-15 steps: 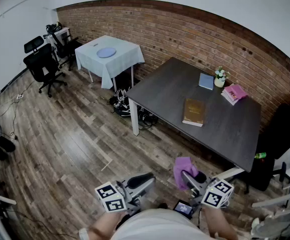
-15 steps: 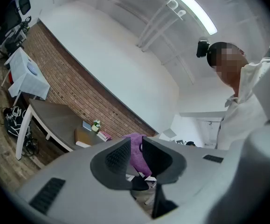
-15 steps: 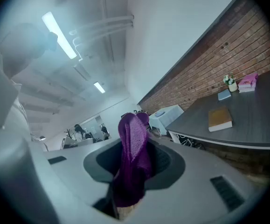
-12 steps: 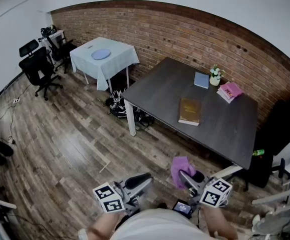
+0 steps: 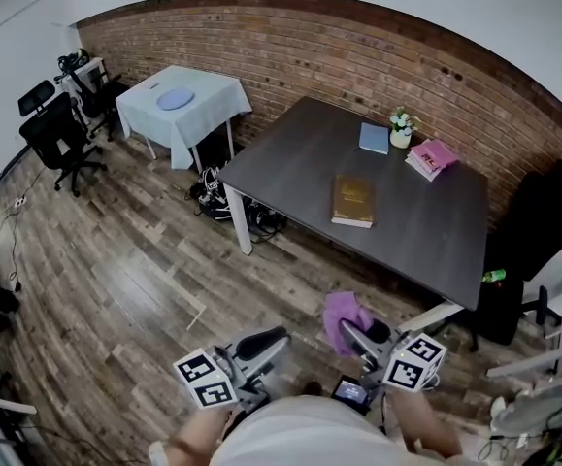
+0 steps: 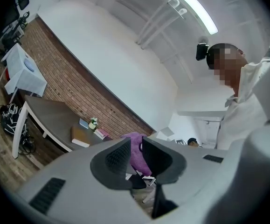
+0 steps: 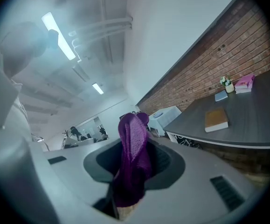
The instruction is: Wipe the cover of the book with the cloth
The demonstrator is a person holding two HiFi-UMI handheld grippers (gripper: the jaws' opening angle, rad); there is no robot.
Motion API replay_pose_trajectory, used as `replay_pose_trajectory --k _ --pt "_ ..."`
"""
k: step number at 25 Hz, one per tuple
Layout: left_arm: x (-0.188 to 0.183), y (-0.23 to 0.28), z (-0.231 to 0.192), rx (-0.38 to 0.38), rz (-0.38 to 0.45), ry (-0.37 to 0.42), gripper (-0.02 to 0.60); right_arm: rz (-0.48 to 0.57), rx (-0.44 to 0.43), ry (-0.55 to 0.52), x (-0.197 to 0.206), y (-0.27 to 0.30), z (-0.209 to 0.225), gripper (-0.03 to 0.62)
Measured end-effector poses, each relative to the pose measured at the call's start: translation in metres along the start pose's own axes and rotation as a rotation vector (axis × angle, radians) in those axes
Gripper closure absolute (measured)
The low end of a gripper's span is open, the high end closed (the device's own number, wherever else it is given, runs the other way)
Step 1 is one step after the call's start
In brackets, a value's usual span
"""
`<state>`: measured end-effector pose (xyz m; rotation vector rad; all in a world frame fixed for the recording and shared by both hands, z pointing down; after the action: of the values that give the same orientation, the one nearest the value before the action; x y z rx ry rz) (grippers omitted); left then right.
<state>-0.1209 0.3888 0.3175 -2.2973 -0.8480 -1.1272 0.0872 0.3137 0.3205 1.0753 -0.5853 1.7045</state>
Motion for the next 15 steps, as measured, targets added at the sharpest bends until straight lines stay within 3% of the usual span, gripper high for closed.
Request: replay_pose_trajectory --k 15 --pt "0.01 0.008 0.008 -0.014 0.003 -0.008 0.526 0.002 0.004 0.041 0.0 -0.016 0.009 0.464"
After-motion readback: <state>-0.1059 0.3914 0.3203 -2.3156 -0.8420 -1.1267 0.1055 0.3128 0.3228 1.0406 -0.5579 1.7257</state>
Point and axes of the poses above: the fingertips, and each gripper's own axes: y forward along the fingers, z to its right, x out of its underside, the point moved 6 cm from there along -y, backward along the fingers, and after that the axes turned 4 degrees about -x, right-handed, at the moved point
